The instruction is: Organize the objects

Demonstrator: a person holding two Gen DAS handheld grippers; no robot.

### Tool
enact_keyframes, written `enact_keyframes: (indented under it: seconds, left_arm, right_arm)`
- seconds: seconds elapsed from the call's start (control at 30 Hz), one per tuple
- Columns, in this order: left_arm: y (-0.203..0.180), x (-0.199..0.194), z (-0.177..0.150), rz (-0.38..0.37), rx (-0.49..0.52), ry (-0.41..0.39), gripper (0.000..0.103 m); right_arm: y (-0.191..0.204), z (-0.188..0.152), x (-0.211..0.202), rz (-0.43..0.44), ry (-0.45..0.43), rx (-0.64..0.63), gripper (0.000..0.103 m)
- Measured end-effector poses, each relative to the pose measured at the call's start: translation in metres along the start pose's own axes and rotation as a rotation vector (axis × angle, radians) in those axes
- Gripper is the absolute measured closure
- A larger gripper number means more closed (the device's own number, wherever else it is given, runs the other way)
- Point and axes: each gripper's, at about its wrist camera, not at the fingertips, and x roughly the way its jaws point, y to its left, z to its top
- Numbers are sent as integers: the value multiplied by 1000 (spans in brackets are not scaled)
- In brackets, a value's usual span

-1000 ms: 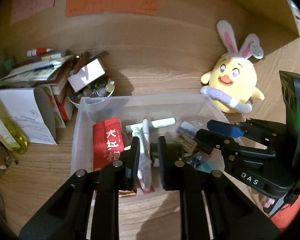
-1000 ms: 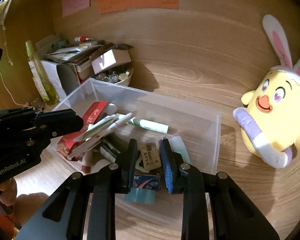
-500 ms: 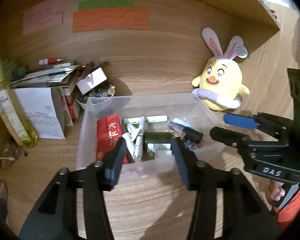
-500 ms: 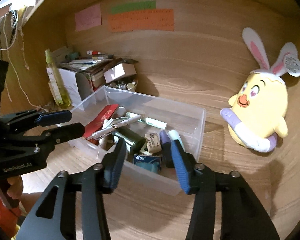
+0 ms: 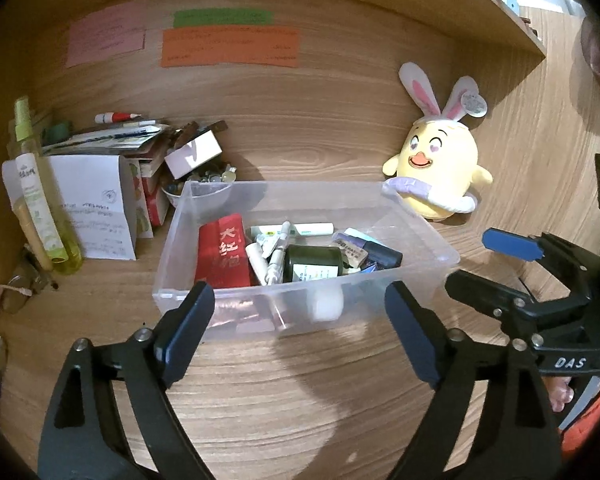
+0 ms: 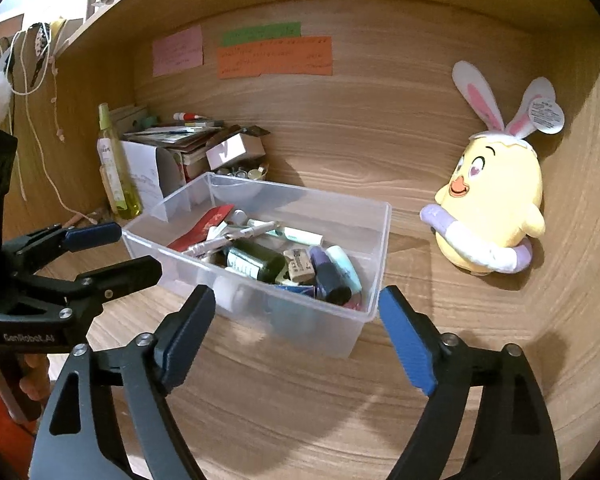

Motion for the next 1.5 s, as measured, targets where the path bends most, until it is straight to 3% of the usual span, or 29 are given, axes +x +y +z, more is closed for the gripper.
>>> enact_keyframes:
  seconds: [1.5]
  left_arm:
    - [-2, -8, -7, 2, 1, -16, 10]
  right_arm:
    - [-3, -7, 1, 37, 14, 43, 20]
